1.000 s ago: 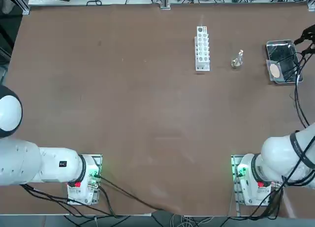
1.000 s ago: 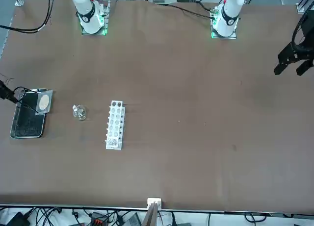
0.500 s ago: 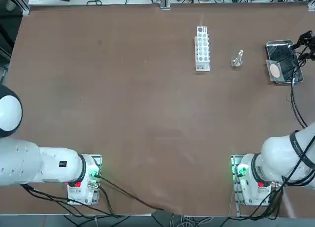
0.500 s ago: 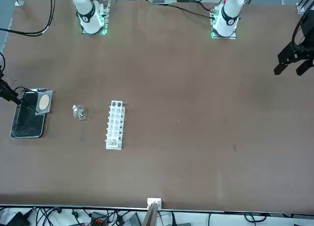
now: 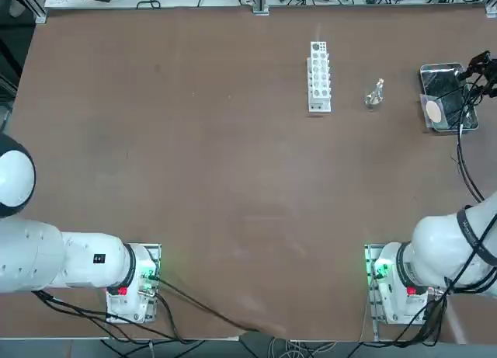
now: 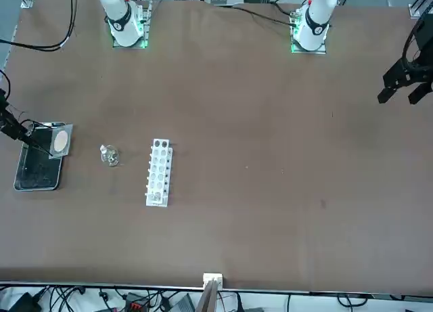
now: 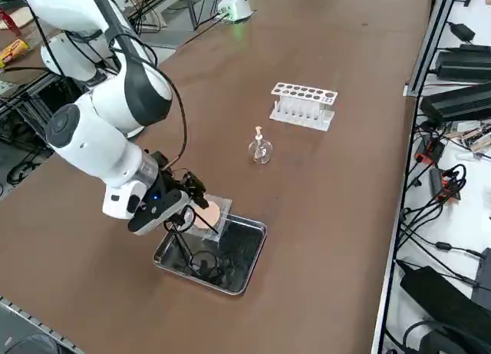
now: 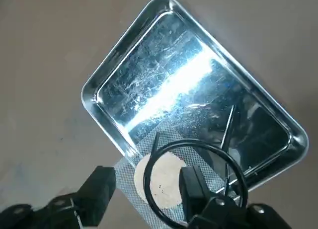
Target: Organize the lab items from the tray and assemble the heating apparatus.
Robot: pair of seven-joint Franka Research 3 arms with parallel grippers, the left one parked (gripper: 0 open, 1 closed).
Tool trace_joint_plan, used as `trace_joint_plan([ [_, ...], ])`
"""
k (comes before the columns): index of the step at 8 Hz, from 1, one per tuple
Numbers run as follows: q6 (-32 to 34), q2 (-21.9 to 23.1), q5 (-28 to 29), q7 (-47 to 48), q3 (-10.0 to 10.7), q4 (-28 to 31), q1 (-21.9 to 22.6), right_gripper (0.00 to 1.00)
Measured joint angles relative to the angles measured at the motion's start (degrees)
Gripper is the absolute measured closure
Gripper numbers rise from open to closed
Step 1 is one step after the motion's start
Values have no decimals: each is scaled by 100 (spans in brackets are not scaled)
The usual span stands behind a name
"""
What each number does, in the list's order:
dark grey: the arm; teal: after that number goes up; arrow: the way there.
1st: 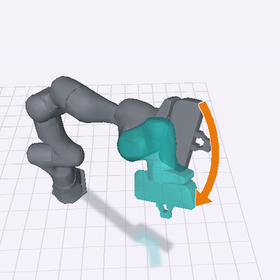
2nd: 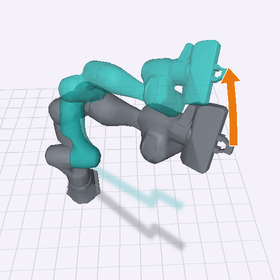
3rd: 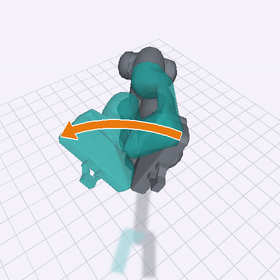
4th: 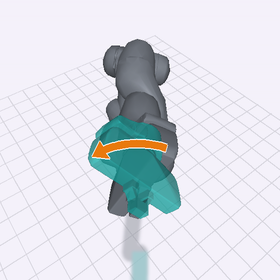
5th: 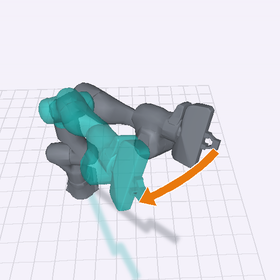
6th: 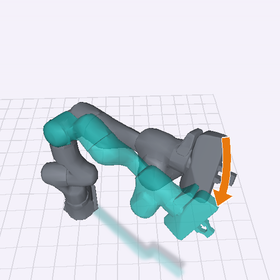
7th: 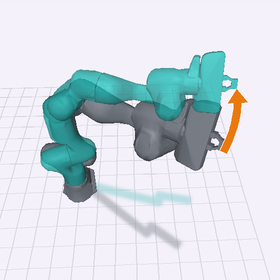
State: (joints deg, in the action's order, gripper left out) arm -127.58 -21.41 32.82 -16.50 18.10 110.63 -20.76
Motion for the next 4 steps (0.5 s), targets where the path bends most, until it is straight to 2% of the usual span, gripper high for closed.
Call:
trace_joint_plan([
  [4,-12,-25,-1,120,-8,15,80,29],
])
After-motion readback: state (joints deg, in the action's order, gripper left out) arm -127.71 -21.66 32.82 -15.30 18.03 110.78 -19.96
